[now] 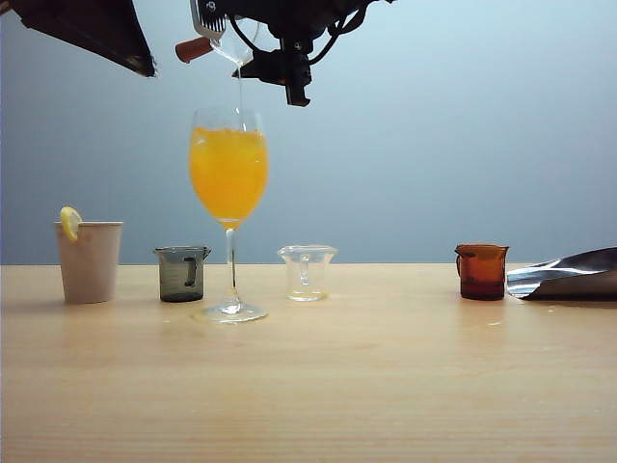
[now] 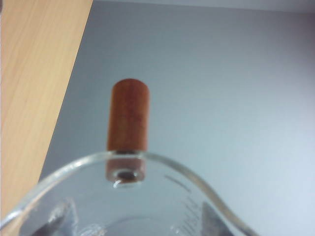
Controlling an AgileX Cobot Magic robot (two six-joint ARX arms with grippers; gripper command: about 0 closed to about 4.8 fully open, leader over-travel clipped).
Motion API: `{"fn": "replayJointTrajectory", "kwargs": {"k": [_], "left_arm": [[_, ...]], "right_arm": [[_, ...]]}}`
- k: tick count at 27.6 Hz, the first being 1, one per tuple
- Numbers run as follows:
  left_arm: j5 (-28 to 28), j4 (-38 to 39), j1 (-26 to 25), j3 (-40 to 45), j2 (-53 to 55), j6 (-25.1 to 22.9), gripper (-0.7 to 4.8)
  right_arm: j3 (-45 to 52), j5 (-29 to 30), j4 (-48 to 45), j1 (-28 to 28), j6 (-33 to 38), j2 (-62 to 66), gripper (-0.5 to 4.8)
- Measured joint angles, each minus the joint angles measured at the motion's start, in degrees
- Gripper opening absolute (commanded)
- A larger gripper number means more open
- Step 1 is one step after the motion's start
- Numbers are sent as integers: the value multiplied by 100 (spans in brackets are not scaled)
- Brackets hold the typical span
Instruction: Pick up the third measuring cup from the left, pour the pineapple juice inside into the goblet, and finally put the measuring cup back in its original place.
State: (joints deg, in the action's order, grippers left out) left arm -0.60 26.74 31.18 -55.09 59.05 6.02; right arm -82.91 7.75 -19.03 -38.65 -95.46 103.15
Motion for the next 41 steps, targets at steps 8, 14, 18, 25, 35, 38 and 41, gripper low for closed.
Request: {"fn": "replayJointTrajectory", "kwargs": {"k": [8, 14, 18, 25, 35, 38, 41], "left_arm": [[-2, -2, 0, 0, 0, 0, -5], [-2, 0, 0, 0, 0, 0, -5], [0, 0, 0, 0, 0, 0, -5], [0, 0, 0, 0, 0, 0, -5], [0, 0, 0, 0, 0, 0, -5], [-2, 0, 0, 0, 0, 0, -5], [-2, 0, 0, 0, 0, 0, -5]], "right_arm": [[0, 118, -109, 44, -533, 0, 198], [0, 273, -341, 37, -846, 0, 198], [0, 435, -363, 37, -855, 0, 198], [2, 354, -365, 37, -15, 0, 197], [2, -1285, -363, 37, 3954, 0, 198], [2, -1770, -341, 39, 5237, 0, 201], [2, -2334, -87, 70, 6496, -37, 202]]}}
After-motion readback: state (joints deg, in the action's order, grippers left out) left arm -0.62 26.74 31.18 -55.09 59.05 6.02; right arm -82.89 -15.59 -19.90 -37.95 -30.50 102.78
